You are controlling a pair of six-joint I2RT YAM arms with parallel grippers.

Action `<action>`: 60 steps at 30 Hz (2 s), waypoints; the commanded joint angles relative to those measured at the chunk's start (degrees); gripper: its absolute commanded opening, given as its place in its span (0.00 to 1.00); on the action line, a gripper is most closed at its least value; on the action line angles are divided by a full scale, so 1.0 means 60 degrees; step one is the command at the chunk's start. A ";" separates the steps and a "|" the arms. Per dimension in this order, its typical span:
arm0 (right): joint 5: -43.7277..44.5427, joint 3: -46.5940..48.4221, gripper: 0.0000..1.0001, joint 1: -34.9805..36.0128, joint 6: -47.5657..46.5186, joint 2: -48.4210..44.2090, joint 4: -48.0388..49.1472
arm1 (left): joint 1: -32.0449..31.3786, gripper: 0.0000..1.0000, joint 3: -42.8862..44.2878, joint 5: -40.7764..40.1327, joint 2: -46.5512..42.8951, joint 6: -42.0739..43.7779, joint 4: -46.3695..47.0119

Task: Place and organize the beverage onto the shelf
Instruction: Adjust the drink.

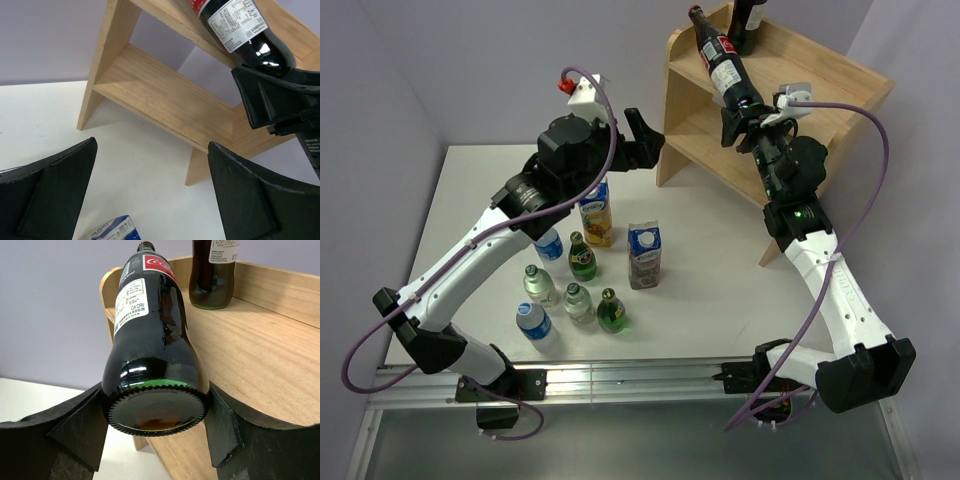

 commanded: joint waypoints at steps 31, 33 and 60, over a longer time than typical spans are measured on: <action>0.0438 -0.0387 0.00 -0.0386 0.0397 0.0255 -0.0276 | 0.1407 0.99 0.4388 0.5235 0.5336 -0.4850 0.5703; 0.0395 -0.0446 0.00 -0.0386 0.0368 0.0270 -0.0232 | 0.1392 0.99 0.4284 0.5279 0.5292 -0.4924 0.5996; -0.0528 -0.1222 0.00 -0.0386 -0.0160 -0.0023 0.0559 | 0.1260 0.99 0.6379 0.5235 0.7093 -0.5686 0.5807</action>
